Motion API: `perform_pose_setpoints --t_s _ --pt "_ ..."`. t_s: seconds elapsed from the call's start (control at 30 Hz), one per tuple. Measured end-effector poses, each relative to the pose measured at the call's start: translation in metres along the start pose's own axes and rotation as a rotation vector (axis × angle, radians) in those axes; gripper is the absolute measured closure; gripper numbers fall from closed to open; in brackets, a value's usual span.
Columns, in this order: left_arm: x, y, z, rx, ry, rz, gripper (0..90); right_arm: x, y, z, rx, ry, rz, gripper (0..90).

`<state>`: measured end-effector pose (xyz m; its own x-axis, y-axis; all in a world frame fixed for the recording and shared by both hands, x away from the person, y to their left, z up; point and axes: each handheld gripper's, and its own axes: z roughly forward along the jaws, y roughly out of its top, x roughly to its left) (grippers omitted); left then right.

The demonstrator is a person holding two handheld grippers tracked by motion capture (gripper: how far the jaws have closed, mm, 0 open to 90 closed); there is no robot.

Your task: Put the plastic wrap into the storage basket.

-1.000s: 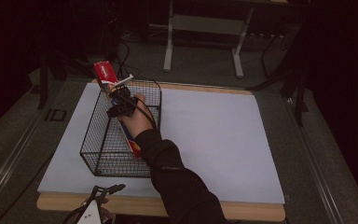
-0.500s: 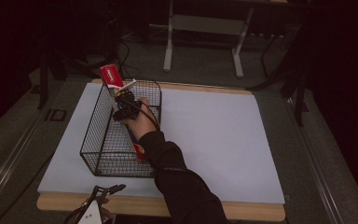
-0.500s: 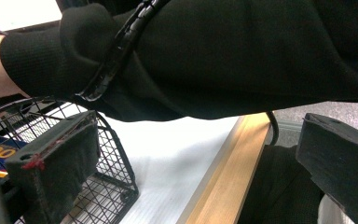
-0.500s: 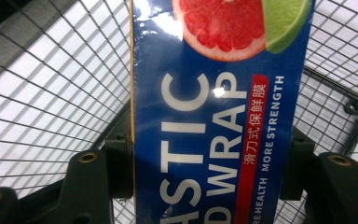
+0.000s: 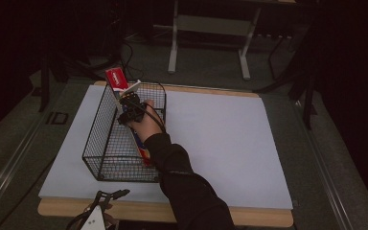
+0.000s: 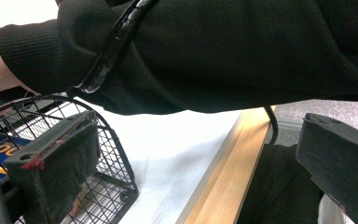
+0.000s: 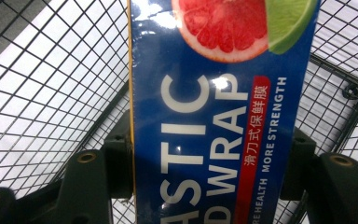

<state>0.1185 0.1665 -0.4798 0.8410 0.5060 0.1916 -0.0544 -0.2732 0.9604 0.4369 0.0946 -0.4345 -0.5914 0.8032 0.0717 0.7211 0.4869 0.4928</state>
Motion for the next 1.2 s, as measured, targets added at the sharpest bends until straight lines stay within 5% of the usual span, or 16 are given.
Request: perform_pose_setpoints --t_s 0.47,0.63,0.87,1.2 --pt "0.000 0.000 0.000 0.002 -0.001 0.000 0.2 -0.002 -0.003 -0.004 -0.017 0.015 0.008 36.4" --pt "0.000 0.000 0.001 0.002 -0.002 -0.001 0.2 -0.002 -0.005 -0.004 0.024 0.040 -0.018 24.9" --pt "0.000 0.000 0.001 0.007 -0.001 0.002 0.2 -0.007 -0.009 -0.017 -0.023 0.075 -0.025 13.8" --pt "0.000 -0.001 0.003 0.014 0.000 -0.001 0.2 -0.018 -0.023 -0.042 -0.136 0.122 -0.102 13.5"
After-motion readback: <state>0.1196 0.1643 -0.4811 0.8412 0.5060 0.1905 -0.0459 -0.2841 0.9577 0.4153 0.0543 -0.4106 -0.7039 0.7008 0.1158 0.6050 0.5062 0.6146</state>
